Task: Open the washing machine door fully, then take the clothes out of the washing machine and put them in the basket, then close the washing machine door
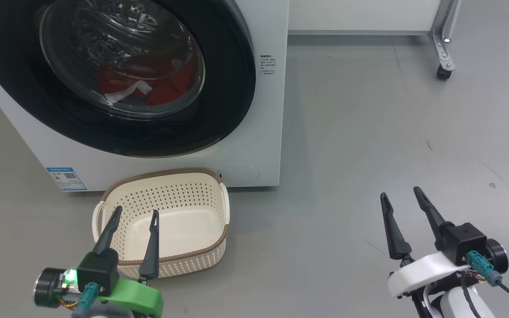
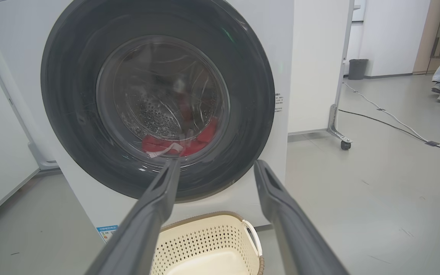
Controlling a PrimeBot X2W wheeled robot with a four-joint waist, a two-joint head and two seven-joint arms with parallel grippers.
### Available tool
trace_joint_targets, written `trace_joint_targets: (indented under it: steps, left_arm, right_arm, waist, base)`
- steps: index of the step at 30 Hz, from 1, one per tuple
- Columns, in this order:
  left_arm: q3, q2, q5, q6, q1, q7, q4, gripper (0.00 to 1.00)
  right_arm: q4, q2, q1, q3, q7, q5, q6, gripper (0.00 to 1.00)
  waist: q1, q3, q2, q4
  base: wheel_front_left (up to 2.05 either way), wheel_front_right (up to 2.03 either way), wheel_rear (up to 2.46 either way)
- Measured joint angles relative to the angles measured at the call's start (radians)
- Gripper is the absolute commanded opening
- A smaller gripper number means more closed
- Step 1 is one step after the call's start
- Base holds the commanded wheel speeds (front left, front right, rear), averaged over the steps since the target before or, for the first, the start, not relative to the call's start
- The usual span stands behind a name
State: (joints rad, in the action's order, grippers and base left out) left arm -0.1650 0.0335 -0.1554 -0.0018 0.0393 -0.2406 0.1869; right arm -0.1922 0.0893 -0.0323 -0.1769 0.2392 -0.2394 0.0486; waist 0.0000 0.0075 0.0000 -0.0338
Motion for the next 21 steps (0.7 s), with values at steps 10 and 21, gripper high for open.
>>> trace_joint_targets:
  steps: [10,21]
  left_arm:
    - [-0.012,0.001,0.022,0.020,0.000,-0.009,0.019,1.00]
    - [-0.026,0.002,0.015,0.032,0.001,-0.009,0.036,1.00]
  right_arm:
    - [-0.021,0.000,-0.001,-0.009,0.006,0.032,-0.008,1.00]
    - [-0.040,0.000,-0.017,-0.009,0.013,0.032,-0.008,1.00]
  waist:
    - [0.0000,0.001,0.0000,-0.004]
    - [0.0000,0.001,0.0000,-0.004]
  base:
    - [0.00,0.00,0.00]
    - [0.00,0.00,0.00]
